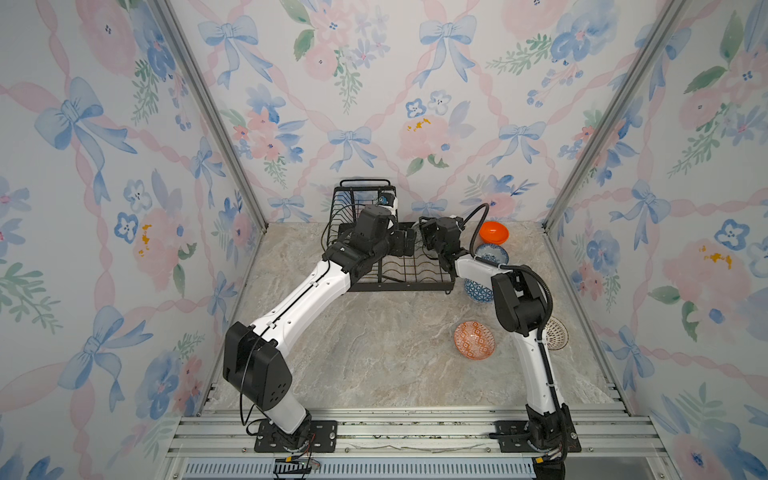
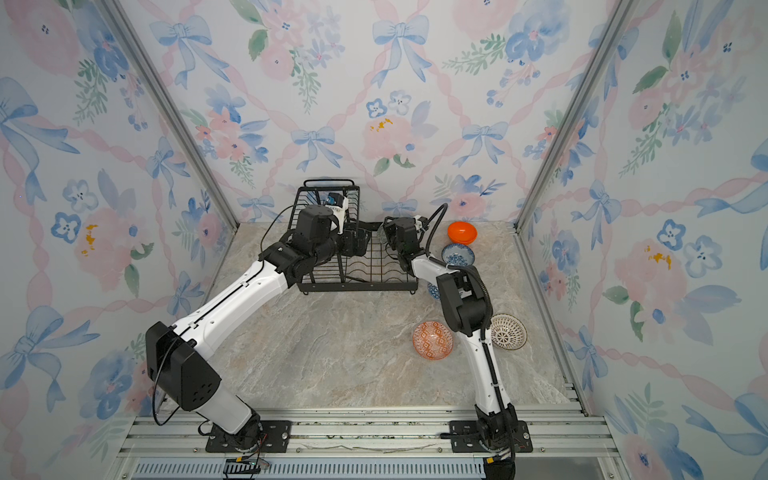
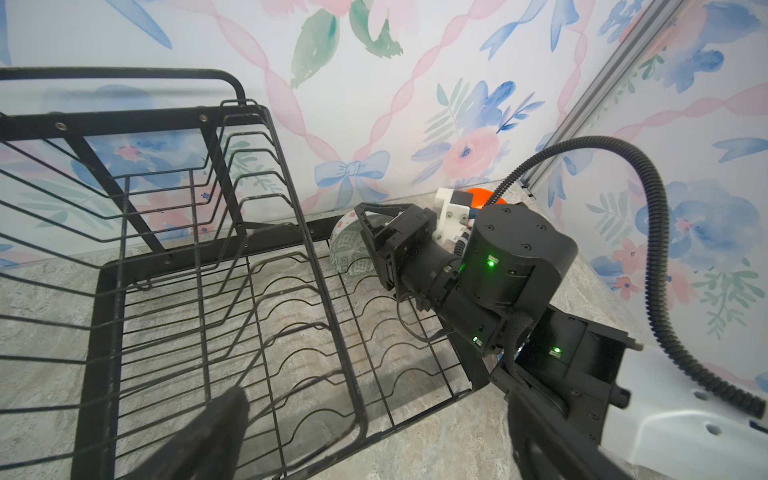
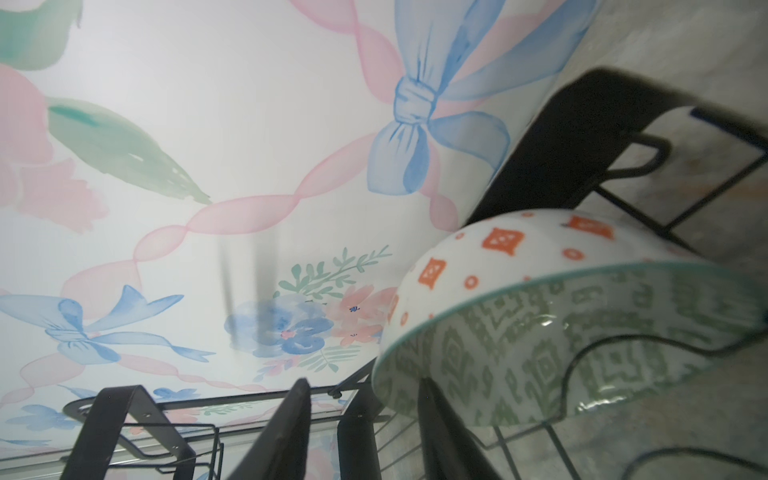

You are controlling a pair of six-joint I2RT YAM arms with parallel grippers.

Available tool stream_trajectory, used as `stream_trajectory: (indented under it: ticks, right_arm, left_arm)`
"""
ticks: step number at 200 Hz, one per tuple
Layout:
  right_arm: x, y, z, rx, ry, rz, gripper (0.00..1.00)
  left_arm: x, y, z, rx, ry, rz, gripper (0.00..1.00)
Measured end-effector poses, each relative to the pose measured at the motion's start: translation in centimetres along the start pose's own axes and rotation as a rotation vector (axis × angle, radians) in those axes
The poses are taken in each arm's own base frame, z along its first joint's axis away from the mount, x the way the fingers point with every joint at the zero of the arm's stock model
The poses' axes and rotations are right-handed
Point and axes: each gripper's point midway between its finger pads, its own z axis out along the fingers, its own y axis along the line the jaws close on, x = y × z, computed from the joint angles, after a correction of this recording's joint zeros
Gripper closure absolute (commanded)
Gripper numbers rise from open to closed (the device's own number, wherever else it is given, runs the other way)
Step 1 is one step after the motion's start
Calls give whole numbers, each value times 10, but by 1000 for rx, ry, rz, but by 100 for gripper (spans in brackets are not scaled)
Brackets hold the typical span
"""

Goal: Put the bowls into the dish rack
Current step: 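Open the right gripper and lift it away from the rack while the left withdraws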

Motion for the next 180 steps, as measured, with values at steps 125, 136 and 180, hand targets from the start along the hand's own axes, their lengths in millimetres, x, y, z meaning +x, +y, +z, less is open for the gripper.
stream_trajectory:
  ticks: [125, 136, 180]
  right_arm:
    - [-28, 51, -70, 54, 66, -189, 3]
    - [-33, 53, -79, 77, 74, -218, 3]
    - [-43, 71, -125, 156, 102, -364, 3]
  left_arm:
    - [4, -16, -2, 32, 5, 14, 2]
    - [4, -19, -2, 37, 5, 15, 2]
    - [14, -39, -11, 96, 23, 1, 2]
